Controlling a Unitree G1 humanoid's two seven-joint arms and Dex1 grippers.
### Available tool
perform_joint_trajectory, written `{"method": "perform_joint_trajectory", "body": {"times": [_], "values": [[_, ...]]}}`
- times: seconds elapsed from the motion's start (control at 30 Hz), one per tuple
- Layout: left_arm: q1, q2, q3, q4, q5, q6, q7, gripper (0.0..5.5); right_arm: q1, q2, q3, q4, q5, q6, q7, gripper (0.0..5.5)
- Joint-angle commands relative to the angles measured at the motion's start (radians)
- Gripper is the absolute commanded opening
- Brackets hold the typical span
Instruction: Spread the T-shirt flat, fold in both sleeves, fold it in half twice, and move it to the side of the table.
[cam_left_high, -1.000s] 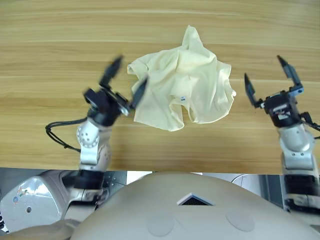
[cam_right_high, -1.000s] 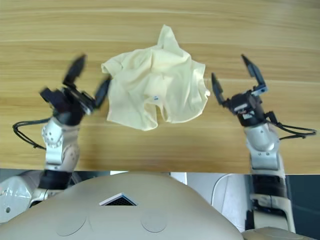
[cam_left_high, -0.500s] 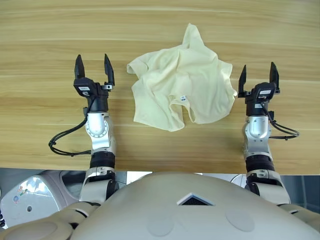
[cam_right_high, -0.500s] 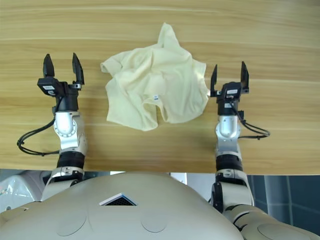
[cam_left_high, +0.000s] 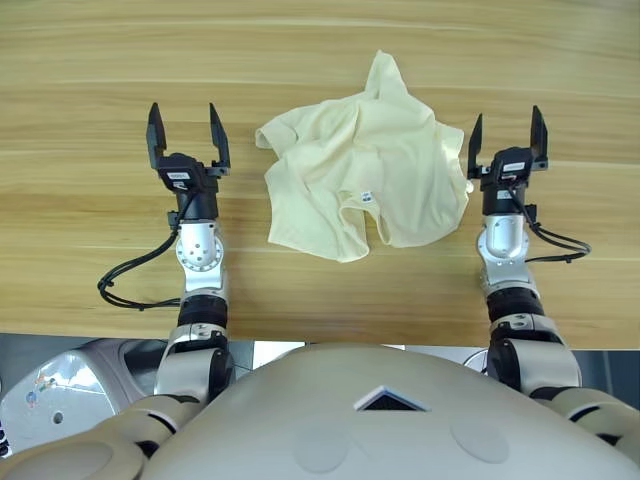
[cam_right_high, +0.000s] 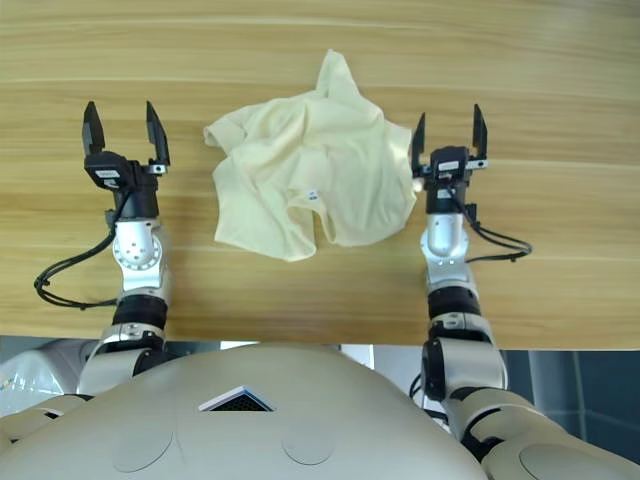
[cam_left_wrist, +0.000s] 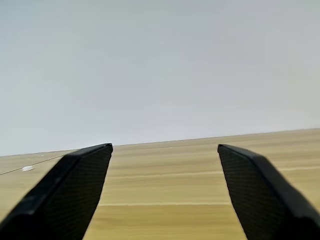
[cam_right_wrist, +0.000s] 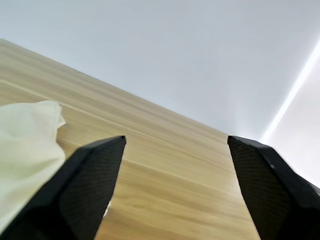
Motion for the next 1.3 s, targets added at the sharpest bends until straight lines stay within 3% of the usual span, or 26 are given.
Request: {"method": "perform_joint_trajectory", "body": {"times": [0.03,0.17,0.23,0.4,0.53,0.63,0.77,0.93,1.03,1.17,1.3], "values": [[0.013,-0.008,0.02,0.071,0.022,-0.011,0.062,3.93,-0.009,0.014,-0.001,0.012,0.02,-0.005,-0.008,3.77],[0.024,0.012,-0.022,0.035,0.009,-0.052,0.004,3.93,0.02,-0.008,0.003,-0.047,0.018,-0.062,0.009,3.77],[0.083,0.051,-0.103,-0.085,-0.138,-0.085,-0.161,3.93,0.087,-0.062,0.03,-0.147,0.079,-0.108,0.124,3.77],[0.303,0.271,-0.314,-0.523,-0.53,0.07,-0.608,3.93,0.364,-0.337,0.055,-0.568,0.25,-0.085,0.438,3.77],[0.396,0.418,-0.425,-0.69,-0.502,0.13,-0.82,3.93,0.48,-0.509,-0.001,-0.638,0.163,-0.034,0.558,3.77],[0.411,0.444,-0.457,-0.692,-0.228,0.148,-0.829,3.93,0.532,-0.58,-0.048,-0.659,0.068,0.024,0.588,3.77],[0.405,0.377,-0.437,-0.69,0.197,0.164,-0.667,3.93,0.585,-0.601,-0.089,-0.696,-0.034,0.085,0.579,3.77],[0.392,0.19,-0.539,-0.649,0.484,0.264,-0.444,3.93,0.565,-0.586,-0.073,-0.663,-0.14,0.144,0.548,3.77],[0.436,0.2,-0.593,-0.672,0.613,0.285,-0.389,3.93,0.571,-0.588,-0.071,-0.669,-0.156,0.154,0.55,3.77],[0.464,0.318,-0.586,-0.74,0.655,0.262,-0.402,3.93,0.56,-0.578,-0.043,-0.695,-0.165,0.16,0.556,3.77],[0.5,0.501,-0.552,-0.87,0.384,0.181,-0.497,3.93,0.519,-0.566,-0.005,-0.693,-0.173,0.169,0.555,3.77]]}}
